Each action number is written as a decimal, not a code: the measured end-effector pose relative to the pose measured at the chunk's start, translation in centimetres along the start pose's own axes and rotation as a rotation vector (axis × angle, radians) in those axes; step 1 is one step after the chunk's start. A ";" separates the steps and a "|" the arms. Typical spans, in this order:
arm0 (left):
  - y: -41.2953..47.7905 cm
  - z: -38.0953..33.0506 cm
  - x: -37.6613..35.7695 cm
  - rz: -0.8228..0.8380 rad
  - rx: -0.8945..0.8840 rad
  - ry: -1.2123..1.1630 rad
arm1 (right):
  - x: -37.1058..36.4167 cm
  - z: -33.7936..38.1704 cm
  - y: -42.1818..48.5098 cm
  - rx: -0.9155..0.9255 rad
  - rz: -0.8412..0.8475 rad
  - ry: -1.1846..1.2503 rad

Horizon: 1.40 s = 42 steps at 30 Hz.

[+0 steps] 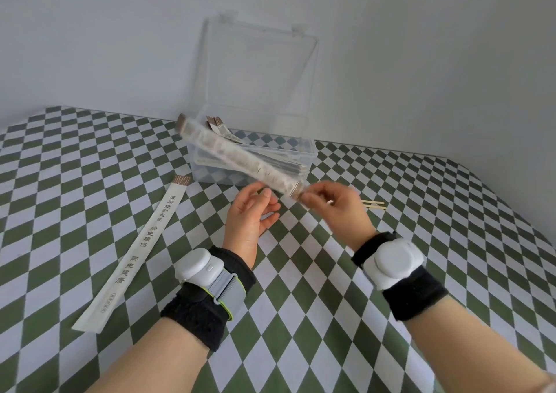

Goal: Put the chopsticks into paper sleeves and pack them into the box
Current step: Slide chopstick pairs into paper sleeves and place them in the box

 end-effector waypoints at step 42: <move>0.0 -1.9 4.4 -0.155 0.223 -0.089 | 0.6 -3.5 -1.4 -0.174 -0.018 -0.205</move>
Point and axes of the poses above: each hand's wrist, its own y-axis towards the middle knuckle, its own x-axis out of the back of the hand, z = x × y, the point moved 7 cm from there along y, towards the middle knuckle, and after that the axes turned 15 degrees about y, right-handed, at the moved point
